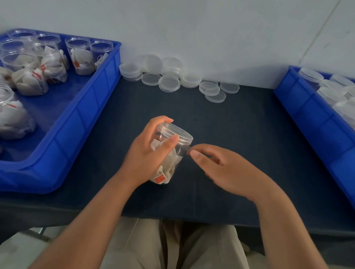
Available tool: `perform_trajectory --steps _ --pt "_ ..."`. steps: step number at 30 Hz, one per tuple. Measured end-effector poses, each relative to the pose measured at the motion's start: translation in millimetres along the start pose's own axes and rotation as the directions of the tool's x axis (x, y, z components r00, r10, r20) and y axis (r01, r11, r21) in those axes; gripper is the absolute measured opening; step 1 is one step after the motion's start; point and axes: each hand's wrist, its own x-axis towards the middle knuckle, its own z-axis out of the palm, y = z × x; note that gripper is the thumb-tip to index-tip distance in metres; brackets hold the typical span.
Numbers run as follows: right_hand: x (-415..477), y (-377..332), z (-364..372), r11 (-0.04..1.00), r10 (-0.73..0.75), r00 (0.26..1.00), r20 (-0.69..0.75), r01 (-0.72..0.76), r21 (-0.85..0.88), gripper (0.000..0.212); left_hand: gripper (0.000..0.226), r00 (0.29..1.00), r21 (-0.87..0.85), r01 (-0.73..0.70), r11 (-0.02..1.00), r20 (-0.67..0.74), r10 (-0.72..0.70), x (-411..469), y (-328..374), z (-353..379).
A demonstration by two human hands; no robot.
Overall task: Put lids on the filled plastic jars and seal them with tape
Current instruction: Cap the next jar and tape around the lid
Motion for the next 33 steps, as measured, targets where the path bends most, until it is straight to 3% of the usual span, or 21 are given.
perform_trajectory --steps 6,16,20,22,24,26,29,31,33 --pt "1.2 10.8 -9.6 0.997 -0.02 1.0 -0.022 0.018 -0.082 0.03 0.034 0.994 -0.092 0.021 0.996 0.106 -0.011 7.6 -5.4 -12.5" --pt "19.0 11.8 8.3 0.998 -0.028 0.998 -0.062 0.025 -0.05 0.052 0.055 0.956 -0.289 0.141 0.947 0.289 -0.054 14.8 -24.4 -21.9" --pt "18.4 3.5 13.9 0.998 -0.055 0.995 -0.079 0.052 -0.045 0.047 0.054 0.941 -0.305 0.215 0.928 0.319 -0.113 17.7 -30.3 -21.3" --pt "16.0 1.8 16.8 0.999 -0.045 0.991 -0.129 0.042 -0.029 0.045 0.044 0.968 -0.172 0.118 0.978 0.238 -0.075 17.0 -26.4 -18.7" --pt "12.1 1.2 20.1 0.999 -0.03 0.981 -0.19 0.027 -0.019 0.046 0.033 0.999 -0.006 -0.028 1.0 0.021 0.028 13.1 -23.3 -17.1" --pt "7.3 0.1 25.2 0.999 -0.014 0.97 -0.244 0.006 -0.032 0.048 0.032 0.986 0.076 -0.079 0.994 -0.14 0.089 4.5 -17.8 -16.1" --pt "2.8 -4.8 34.4 0.998 0.003 0.951 -0.31 -0.024 -0.063 0.05 0.05 0.987 0.233 -0.019 0.972 -0.149 0.055 -9.7 -7.6 -5.3" --pt "2.8 -8.2 39.9 0.996 -0.003 0.943 -0.333 -0.028 -0.088 0.052 0.068 0.992 0.258 0.065 0.964 -0.121 -0.035 -15.8 -0.7 9.0" --pt "4.2 -11.2 43.5 0.992 -0.019 0.939 -0.343 -0.024 -0.121 0.052 0.078 0.985 0.298 0.088 0.951 -0.167 -0.039 -19.1 2.6 19.8"
